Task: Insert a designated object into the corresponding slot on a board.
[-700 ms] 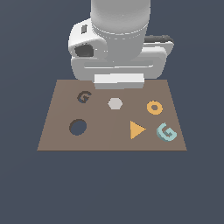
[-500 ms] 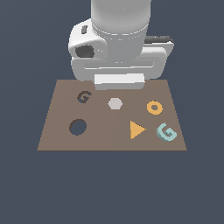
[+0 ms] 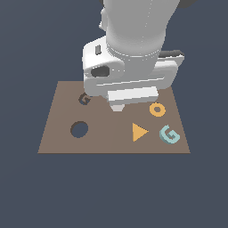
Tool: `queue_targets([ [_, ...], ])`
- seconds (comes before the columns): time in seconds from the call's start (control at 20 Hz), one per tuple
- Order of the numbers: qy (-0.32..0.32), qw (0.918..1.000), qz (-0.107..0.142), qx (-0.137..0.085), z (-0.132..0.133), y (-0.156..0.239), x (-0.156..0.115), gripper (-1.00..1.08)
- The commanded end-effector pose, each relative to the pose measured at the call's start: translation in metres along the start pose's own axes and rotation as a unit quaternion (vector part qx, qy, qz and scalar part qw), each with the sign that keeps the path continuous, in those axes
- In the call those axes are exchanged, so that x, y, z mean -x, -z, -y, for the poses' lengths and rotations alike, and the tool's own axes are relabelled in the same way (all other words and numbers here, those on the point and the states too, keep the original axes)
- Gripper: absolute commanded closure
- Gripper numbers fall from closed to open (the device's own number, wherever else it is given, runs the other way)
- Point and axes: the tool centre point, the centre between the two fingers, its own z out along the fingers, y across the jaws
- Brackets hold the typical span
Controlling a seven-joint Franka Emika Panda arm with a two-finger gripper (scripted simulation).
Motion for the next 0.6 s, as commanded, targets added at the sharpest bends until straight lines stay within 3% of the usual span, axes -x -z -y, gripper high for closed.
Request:
queue_targets([
  [0.0, 0.022, 0.9997, 0.000, 0.001, 0.009, -0.008, -0.010, -0.92],
  [0.3, 0.095, 0.9955, -0.002, 0.003, 0.039, -0.031, -0.042, -0.92],
  [0.55, 0.164, 0.9864, -0.003, 0.005, 0.072, -0.053, -0.068, -0.92],
])
